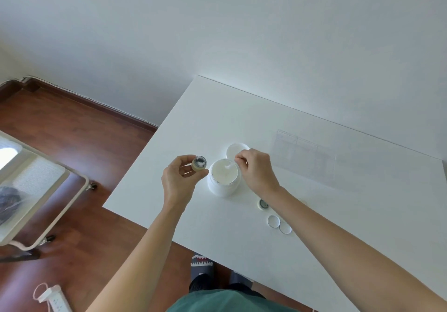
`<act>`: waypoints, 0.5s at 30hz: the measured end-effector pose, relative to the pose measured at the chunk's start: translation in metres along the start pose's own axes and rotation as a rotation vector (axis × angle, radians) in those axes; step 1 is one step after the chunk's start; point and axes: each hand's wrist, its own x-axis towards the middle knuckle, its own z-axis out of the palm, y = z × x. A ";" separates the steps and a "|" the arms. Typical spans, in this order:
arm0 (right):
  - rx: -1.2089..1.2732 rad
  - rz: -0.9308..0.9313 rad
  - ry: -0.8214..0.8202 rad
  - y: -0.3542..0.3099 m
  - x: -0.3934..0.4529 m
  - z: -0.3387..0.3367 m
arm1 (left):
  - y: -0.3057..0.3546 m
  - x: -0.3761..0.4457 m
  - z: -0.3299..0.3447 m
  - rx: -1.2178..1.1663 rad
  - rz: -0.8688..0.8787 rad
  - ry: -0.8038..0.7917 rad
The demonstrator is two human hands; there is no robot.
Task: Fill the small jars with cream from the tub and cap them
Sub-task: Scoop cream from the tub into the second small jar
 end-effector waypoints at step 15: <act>0.108 0.269 -0.118 0.006 0.008 0.028 | -0.010 -0.004 -0.010 -0.008 -0.013 -0.031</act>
